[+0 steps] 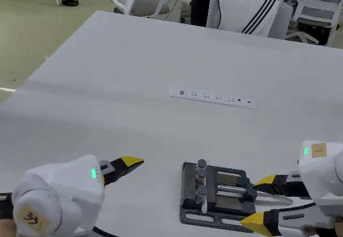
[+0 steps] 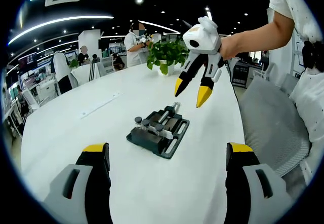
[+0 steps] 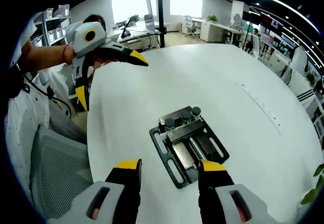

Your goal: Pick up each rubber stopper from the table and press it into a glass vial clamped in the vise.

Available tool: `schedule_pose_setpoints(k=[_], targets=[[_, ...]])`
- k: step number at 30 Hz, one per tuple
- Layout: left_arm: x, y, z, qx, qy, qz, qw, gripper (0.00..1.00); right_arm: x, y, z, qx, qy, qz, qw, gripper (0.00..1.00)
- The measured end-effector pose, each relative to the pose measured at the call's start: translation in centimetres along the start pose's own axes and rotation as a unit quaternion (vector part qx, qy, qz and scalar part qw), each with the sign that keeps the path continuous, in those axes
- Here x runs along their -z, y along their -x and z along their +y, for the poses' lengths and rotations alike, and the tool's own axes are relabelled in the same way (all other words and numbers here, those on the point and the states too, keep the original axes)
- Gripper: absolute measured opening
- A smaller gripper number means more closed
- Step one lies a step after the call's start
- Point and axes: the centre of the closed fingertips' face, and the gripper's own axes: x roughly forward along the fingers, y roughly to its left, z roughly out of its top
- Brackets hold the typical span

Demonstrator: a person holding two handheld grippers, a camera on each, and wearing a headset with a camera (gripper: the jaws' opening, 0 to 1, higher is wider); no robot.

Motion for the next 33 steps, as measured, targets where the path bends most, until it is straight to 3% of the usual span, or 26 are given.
schedule_pose_setpoints(k=[10,14,20,33], targets=[[0.6,-0.2,-0.2,-0.001,0.0,0.014,0.9999,0.99,2.8,1.5,-0.5,0.021,-0.032,-0.051,0.998,0.57],[0.8,-0.4,-0.3,-0.003,-0.001,0.019,0.9998,0.99,3.5,1.8,-0.6,0.026,-0.036,-0.072,0.9964,0.68],[0.6,-0.8,-0.6,-0.004,0.0,0.02,0.9998,0.99,4.0,2.0,-0.2,0.027,-0.034,-0.099,0.9941,0.81],[1.1,-1.3,-1.4,-0.003,0.002,0.027,0.9996,0.99,3.7,2.2,0.5,0.023,-0.033,-0.146,0.9884,0.95]])
